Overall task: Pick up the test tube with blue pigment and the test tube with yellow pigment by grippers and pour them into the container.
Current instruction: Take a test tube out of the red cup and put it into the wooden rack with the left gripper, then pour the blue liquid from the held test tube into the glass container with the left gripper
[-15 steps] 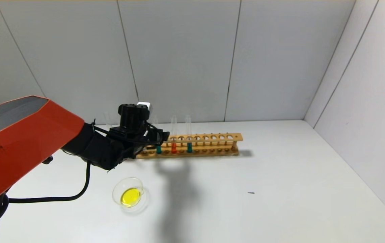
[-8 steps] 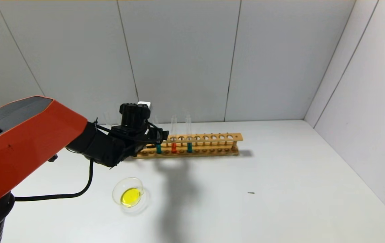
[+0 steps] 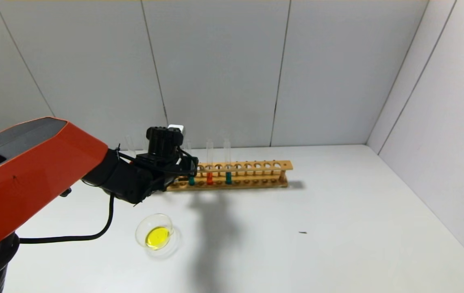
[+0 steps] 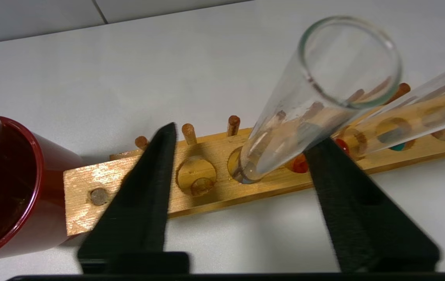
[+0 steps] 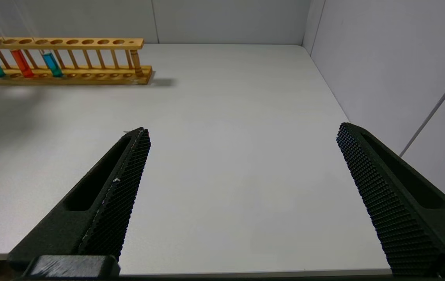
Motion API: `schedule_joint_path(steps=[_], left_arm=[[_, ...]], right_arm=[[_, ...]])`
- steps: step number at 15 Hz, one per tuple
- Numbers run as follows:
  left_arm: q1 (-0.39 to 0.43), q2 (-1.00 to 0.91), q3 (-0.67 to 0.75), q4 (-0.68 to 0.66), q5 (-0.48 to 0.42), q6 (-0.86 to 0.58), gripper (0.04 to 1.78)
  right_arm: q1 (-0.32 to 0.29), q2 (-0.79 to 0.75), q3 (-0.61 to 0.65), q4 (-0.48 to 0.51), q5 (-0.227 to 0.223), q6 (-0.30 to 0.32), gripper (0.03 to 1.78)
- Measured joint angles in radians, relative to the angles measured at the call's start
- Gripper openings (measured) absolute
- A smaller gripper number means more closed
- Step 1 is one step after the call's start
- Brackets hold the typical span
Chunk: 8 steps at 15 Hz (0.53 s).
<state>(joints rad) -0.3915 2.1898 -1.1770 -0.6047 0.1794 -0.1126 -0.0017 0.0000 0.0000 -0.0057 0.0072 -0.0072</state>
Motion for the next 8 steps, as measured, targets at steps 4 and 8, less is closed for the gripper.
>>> schedule_joint_path(steps=[4, 8], left_arm=[[-0.001, 0.000, 0.000, 0.001, 0.001, 0.002, 0.36], [0.000, -0.002, -0.006, 0.003, 0.001, 0.004, 0.30]], right_arm=[[0.000, 0.000, 0.000, 0.000, 0.000, 0.000, 1.75], [0.000, 0.000, 0.000, 0.000, 0.000, 0.000, 1.75]])
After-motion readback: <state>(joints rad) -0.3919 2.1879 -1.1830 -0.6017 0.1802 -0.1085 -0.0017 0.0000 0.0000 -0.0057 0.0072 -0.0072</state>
